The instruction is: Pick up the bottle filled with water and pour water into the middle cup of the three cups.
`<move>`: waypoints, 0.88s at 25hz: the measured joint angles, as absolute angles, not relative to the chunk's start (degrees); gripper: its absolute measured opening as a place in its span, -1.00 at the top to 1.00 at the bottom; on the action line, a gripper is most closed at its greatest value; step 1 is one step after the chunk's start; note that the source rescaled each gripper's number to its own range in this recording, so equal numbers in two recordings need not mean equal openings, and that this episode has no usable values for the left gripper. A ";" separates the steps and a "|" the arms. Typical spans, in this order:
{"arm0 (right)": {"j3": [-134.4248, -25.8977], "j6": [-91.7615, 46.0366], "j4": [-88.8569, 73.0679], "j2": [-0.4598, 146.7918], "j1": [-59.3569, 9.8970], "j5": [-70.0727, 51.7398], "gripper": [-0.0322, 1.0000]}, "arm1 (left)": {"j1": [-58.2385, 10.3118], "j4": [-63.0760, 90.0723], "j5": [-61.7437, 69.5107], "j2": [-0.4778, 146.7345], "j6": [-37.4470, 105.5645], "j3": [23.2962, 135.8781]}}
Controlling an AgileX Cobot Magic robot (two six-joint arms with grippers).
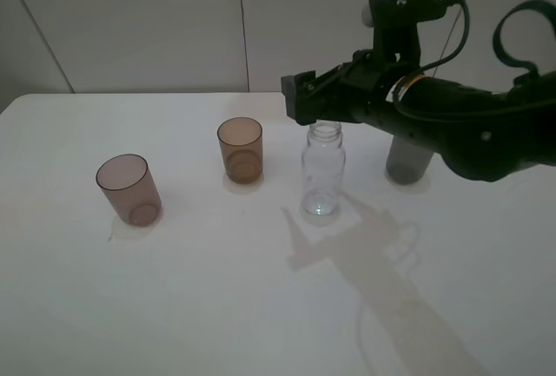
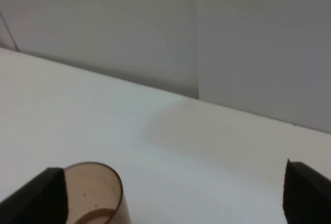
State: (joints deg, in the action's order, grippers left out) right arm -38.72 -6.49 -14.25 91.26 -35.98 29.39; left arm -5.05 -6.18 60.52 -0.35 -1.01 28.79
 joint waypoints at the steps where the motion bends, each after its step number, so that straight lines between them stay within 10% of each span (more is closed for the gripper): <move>1: -38.72 -6.56 -15.04 89.34 -35.99 26.92 -0.90 | -5.05 -6.18 60.52 -0.35 -1.01 28.79; 22: -38.65 3.17 -3.69 42.08 -10.46 -43.50 -0.90 | -5.05 -6.18 60.52 -0.35 -1.01 28.79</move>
State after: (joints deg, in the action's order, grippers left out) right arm -38.65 3.17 -3.69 42.08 -10.46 -43.50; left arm -5.05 -6.18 60.52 -0.35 -1.01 28.79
